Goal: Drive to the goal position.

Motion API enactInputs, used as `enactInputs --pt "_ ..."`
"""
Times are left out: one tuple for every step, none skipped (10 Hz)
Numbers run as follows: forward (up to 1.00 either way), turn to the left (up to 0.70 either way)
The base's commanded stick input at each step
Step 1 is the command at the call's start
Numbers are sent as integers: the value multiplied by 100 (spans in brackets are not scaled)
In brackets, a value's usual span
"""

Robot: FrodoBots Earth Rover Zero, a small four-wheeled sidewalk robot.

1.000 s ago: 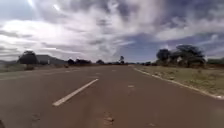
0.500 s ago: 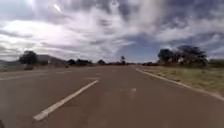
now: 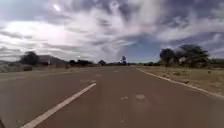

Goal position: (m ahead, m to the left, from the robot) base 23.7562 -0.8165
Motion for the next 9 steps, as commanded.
enactInputs --pt "100 -10" --pt "100 -20" --pt "100 -30" --pt "100 0" --pt "100 0" --pt "100 0" --pt "100 0" --pt "100 0" --pt "100 0"
